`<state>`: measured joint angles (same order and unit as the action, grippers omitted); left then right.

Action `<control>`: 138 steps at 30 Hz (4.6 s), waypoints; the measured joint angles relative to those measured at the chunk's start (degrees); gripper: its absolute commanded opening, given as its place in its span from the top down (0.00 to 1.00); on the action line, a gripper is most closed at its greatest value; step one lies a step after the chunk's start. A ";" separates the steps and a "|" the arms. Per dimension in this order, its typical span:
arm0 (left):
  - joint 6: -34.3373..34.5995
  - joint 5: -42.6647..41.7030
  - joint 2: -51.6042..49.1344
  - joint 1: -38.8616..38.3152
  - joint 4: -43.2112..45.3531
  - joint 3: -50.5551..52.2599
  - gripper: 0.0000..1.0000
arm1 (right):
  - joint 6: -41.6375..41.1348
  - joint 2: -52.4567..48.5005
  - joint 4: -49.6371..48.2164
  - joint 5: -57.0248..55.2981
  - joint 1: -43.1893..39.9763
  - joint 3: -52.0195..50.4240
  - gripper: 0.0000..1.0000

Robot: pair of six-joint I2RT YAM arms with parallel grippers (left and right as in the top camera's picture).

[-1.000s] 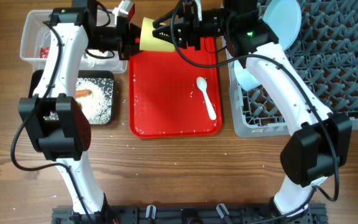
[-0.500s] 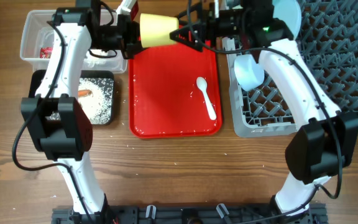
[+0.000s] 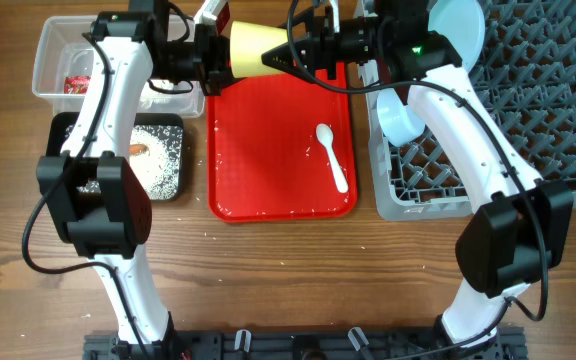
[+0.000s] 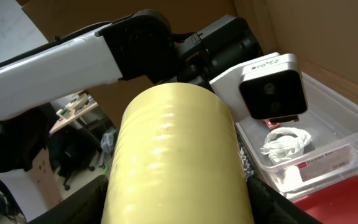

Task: Sort waste into correct bins and load items into the dishwasher rack
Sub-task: 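Carry the yellow cup with right gripper and place it in the rack, then grasp the white spoon on the red tray with right gripper, then carry the white spoon with right gripper and drop it in the rack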

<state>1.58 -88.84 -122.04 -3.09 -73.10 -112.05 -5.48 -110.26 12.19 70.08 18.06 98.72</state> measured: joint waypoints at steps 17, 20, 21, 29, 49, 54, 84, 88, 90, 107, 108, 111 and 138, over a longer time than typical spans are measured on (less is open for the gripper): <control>0.44 -0.28 0.00 0.02 1.36 0.00 0.72 | -0.57 0.00 3.06 1.33 -4.74 -0.02 0.51; 0.44 -0.20 0.00 0.02 1.51 0.00 0.71 | -0.50 0.00 5.60 1.64 -7.45 -0.02 0.51; 0.44 -0.11 0.00 0.02 1.51 0.00 0.70 | -0.50 0.00 7.21 1.42 -8.66 -0.02 0.51; 0.63 17.77 0.00 0.00 3.23 0.00 0.49 | 2.69 1.07 29.79 -13.22 -16.13 -0.39 0.51; 0.63 67.06 0.00 -3.61 6.95 0.00 0.11 | -3.10 17.44 72.26 -69.96 -16.31 -1.27 0.45; 0.66 67.43 0.00 -3.61 6.91 0.00 0.08 | -3.08 12.09 72.59 -69.70 -16.22 -1.31 0.45; 0.87 67.63 0.00 -3.61 6.43 0.00 0.00 | -0.94 5.62 69.79 -66.10 -13.68 3.98 0.27; 5.14 67.58 0.00 -3.28 9.33 0.00 0.00 | 4.59 7.85 61.59 -59.04 -7.65 5.77 0.32; 7.54 67.60 0.00 -2.16 9.92 0.00 0.00 | 6.54 7.85 56.41 -58.03 -2.89 3.89 0.36; 12.52 68.02 0.00 3.80 10.14 0.00 0.00 | 6.58 -7.58 30.38 -59.84 2.99 -10.99 0.57; 12.52 68.02 0.00 3.80 10.14 0.00 0.00 | 6.29 -8.39 29.92 -60.13 2.99 -11.02 0.57; 12.52 68.02 0.00 3.80 10.14 0.00 0.00 | 5.31 -10.25 28.61 -61.42 2.99 -11.02 0.58; 12.52 68.02 0.00 3.80 10.14 0.00 0.00 | 1.16 -13.51 40.37 -54.73 2.75 -6.36 0.96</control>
<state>14.11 -20.82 -122.04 0.71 -62.96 -112.05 -4.32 -123.76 52.56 15.35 20.82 92.36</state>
